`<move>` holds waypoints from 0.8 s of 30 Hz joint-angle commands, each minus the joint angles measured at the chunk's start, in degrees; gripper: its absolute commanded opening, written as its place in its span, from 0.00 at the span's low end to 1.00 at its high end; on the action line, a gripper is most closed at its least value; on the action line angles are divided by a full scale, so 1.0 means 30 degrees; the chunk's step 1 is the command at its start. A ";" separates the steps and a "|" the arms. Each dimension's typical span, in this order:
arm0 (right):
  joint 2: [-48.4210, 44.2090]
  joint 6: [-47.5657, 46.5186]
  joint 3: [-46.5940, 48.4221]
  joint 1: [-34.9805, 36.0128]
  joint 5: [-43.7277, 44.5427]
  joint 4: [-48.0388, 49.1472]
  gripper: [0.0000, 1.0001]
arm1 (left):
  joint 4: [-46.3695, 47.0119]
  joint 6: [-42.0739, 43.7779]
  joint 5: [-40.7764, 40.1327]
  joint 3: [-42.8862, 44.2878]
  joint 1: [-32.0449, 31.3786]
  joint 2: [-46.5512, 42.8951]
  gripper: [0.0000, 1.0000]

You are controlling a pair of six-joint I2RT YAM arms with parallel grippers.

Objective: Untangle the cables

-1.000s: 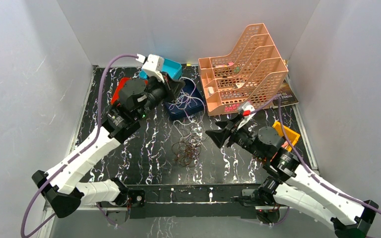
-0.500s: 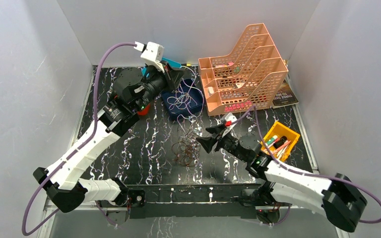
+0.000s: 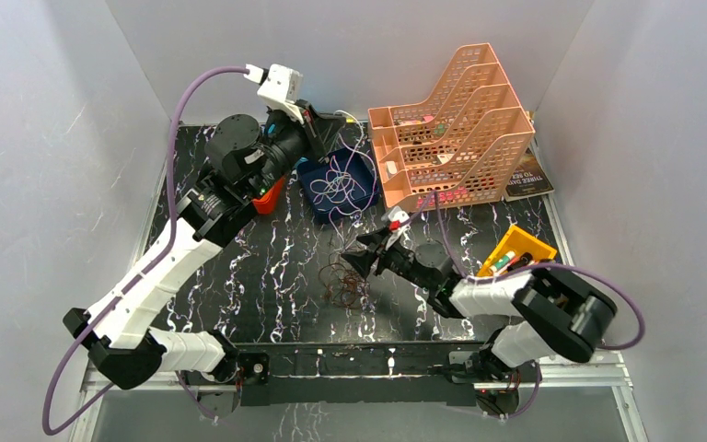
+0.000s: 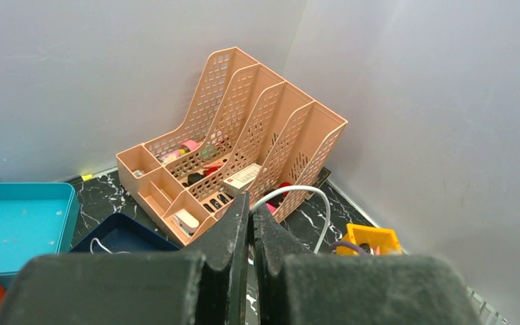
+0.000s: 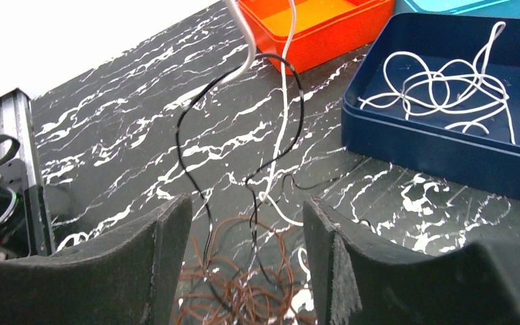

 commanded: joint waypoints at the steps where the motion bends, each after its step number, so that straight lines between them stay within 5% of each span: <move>1: 0.2277 0.0235 0.1495 0.0061 -0.0067 0.4371 0.64 | 0.0062 0.0276 0.0346 0.1077 0.0104 0.0012 0.00; 6: 0.3888 0.1079 0.1844 0.0035 -0.0033 0.4310 0.33 | -0.0035 0.0653 0.0142 0.1647 0.0126 0.0237 0.00; 12: 0.4376 0.1936 0.1569 0.0026 -0.1088 0.1816 0.12 | -0.0255 0.1918 -0.0602 0.3168 0.0126 0.0875 0.00; 19: 0.5136 0.2952 -0.0463 0.0036 -0.1575 0.1966 0.03 | -0.0185 0.3370 -0.1217 0.5365 0.0181 0.1919 0.00; 24: 0.4371 0.3289 -0.1495 0.0050 -0.1997 0.2103 0.05 | -0.0463 0.4272 -0.1460 0.6727 0.0206 0.2901 0.00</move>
